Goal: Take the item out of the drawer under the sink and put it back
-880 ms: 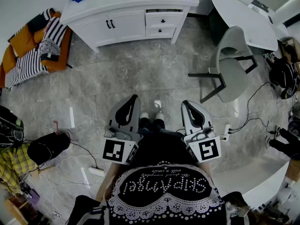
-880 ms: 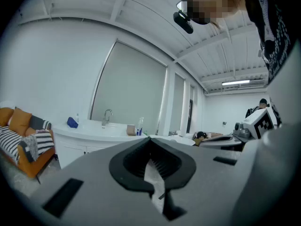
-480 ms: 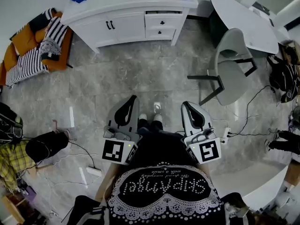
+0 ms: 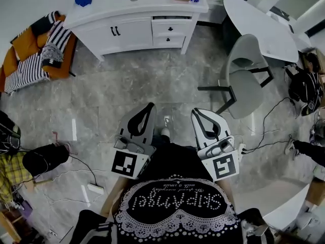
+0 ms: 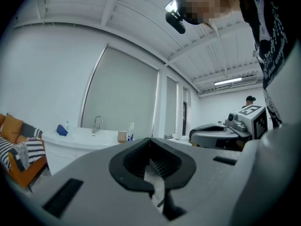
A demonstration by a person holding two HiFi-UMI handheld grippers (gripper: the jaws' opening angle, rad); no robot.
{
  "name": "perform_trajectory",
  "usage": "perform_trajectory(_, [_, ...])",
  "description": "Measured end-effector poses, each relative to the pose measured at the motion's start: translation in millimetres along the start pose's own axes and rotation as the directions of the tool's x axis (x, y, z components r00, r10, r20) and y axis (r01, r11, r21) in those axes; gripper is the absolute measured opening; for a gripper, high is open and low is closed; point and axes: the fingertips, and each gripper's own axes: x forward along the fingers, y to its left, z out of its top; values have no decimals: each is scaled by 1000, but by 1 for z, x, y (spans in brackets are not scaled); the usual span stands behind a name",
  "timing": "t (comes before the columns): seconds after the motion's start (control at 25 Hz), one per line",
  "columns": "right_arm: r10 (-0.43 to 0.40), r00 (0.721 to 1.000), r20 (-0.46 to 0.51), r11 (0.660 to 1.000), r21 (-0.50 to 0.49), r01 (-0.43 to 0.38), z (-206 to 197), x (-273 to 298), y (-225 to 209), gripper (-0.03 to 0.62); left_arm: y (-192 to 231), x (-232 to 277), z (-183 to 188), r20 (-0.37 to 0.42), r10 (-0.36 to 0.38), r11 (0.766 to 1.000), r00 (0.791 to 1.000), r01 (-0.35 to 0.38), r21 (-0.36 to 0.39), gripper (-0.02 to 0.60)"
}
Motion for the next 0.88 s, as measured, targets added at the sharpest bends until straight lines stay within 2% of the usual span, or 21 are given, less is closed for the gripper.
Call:
perform_trajectory(0.2, [40, 999, 26, 982, 182, -44, -6, 8, -6, 21, 3, 10, 5, 15, -13, 1000, 1000, 13, 3, 5])
perform_trajectory(0.32, [82, 996, 32, 970, 226, -87, -15, 13, 1, 21, 10, 14, 0, 5, -25, 1000, 1000, 25, -2, 5])
perform_trajectory(0.64, [-4, 1000, -27, 944, 331, 13, -30, 55, -28, 21, 55, 47, -3, -32, -34, 999, 999, 33, -17, 5])
perform_trajectory(0.8, [-58, 995, -77, 924, 373, 83, -32, 87, -50, 21, 80, 69, 12, -25, -70, 997, 997, 70, 14, 5])
perform_trajectory(0.88, [-68, 995, -79, 920, 382, 93, -28, 101, -56, 21, 93, 79, 21, -17, -75, 997, 997, 75, 1, 5])
